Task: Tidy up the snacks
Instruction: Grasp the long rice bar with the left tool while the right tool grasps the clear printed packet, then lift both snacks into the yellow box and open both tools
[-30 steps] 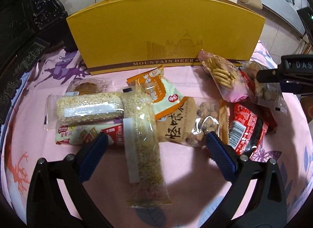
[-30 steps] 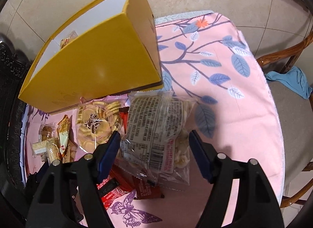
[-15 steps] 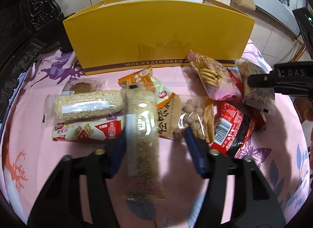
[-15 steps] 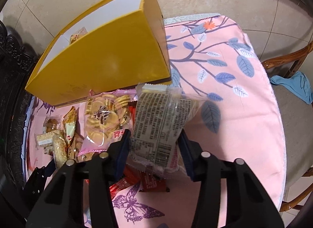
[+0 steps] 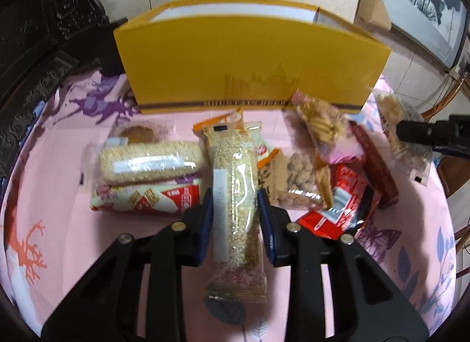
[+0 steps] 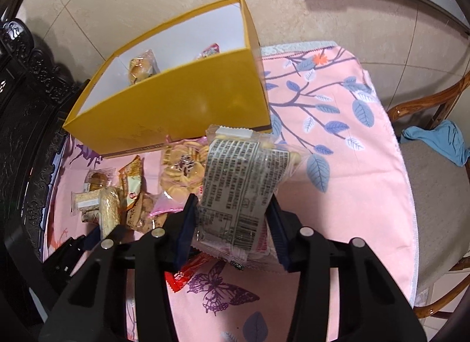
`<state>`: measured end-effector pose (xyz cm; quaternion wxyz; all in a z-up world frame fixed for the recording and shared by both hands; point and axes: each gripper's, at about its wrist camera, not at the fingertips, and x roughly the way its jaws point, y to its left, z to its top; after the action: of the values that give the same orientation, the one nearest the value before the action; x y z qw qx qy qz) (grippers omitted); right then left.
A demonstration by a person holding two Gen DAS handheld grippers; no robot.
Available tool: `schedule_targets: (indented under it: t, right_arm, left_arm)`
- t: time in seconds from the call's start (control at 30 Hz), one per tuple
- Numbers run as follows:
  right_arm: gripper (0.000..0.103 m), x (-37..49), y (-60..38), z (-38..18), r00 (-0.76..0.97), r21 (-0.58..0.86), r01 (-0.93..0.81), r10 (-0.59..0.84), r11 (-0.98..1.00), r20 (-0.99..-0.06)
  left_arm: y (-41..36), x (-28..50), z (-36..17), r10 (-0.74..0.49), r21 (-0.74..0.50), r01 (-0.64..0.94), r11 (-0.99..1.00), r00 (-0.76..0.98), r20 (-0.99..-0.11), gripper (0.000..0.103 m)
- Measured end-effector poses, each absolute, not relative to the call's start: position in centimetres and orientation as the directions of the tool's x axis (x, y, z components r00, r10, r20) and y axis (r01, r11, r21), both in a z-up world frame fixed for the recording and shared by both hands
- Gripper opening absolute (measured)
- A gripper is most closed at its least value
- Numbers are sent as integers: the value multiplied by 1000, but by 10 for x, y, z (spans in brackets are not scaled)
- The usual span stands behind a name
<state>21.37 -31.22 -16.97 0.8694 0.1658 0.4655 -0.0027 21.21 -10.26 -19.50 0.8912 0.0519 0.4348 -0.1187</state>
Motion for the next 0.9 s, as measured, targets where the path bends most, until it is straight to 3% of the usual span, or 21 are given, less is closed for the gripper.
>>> schedule_targets:
  t: [0.33,0.6,0.7,0.73,0.8,0.9]
  right_arm:
    - [47,212,-300,-116,644,336,91,202,937,-738]
    - [47,294,-288,-43,745,319,-10,219,948,-630]
    - [48,337,-285,-42,731,315,-18,228,949,-643]
    - [49,346,-284,-43,724,309,-15,224,951,-653]
    - [51,369,-281,-50,701,279,-2,200,960,-685]
    - [61,381,-278,-56,679,244,15,169,970,-715]
  left_arm:
    - [-99,234,-111,-207,-14,271,962,699,-684,30]
    - [-110,339,-33,-222,-1,275,961,773,-595,30]
    - [-121,386,-36,-177,35,254,967,760,-626,32]
    - [-122,395,-37,-164,35,239,970,756,-633,37]
    - [-124,411,-43,-118,47,193,980,755,-645,90]
    - [-125,415,-45,-90,61,164,985,775,-626,92]
